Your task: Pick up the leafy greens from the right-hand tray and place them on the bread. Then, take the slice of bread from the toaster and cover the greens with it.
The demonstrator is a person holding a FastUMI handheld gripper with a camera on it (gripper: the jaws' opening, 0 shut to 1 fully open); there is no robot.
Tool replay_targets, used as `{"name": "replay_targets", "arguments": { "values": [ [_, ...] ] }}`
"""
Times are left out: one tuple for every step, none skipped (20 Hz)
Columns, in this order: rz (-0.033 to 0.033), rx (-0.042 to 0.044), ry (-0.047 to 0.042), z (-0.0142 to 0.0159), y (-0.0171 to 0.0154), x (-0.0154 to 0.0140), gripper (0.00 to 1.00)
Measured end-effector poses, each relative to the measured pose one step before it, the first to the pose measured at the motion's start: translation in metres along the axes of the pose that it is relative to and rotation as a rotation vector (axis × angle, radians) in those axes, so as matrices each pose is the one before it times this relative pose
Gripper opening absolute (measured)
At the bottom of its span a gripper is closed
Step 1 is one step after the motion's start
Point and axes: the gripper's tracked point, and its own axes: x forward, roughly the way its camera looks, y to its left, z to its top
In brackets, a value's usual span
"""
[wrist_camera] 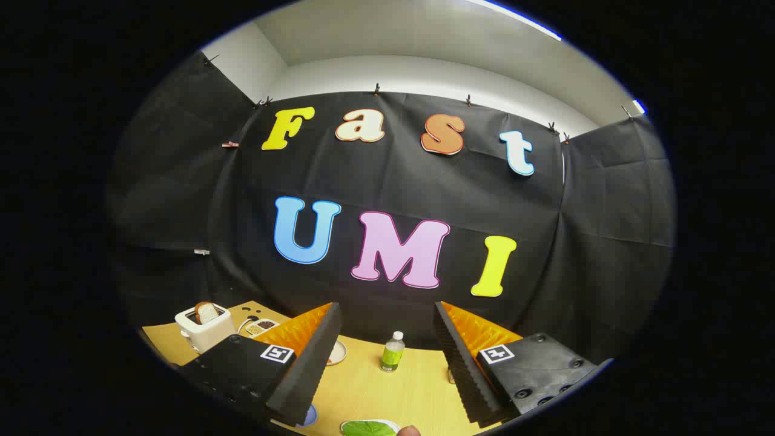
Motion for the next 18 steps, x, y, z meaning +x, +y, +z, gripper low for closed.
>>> {"name": "replay_targets", "arguments": {
  "values": [
    [0.00216,0.00364,0.00291,-0.00151,-0.00114,-0.00099,0.95],
    [0.00047,0.00342,-0.0002,-0.00116,0.00163,-0.00027,0.95],
    [-0.00054,0.00129,0.0001,0.00033,-0.00142,-0.00074,0.95],
    [0.00131,-0.00071,0.00032,-0.00035,0.00222,0.0002,0.95],
    [0.00069,-0.00309,0.00022,0.00007,-0.00062,-0.00122,0.95],
    [0.0012,-0.00166,-0.00303,0.00066,0.00109,0.00011,0.95],
    [-0.00004,-0.00028,-0.00001,0.00028,-0.00103,-0.00038,0.95],
    [-0.00032,0.0036,-0.00074,0.00092,0.00139,0.00011,0.95],
    [0.00155,0.00246,-0.00072,0.00042,0.00005,-0.00135,0.95],
    [-0.00206,-0.00132,-0.0016,0.00072,0.00114,0.00034,0.95],
    [-0.0024,-0.00429,-0.00165,0.00038,-0.00243,-0.00075,0.95],
    [-0.00061,-0.00578,-0.0019,0.00042,0.00087,-0.00011,0.95],
    [-0.0025,-0.0044,-0.00122,0.00069,-0.00028,-0.00183,0.95],
    [0.00242,-0.00085,-0.0022,0.00137,0.00129,-0.00017,0.95],
    [0.00036,-0.00052,-0.00092,-0.00004,0.00084,-0.00098,0.95],
    [0.00016,0.00004,-0.00003,0.00066,0.00098,0.00042,0.95],
    [0.00019,0.00132,0.00118,-0.00061,-0.00044,-0.00101,0.95],
    [-0.0003,0.0009,0.00063,0.00017,0.00165,0.00042,0.95]
  ]
}}
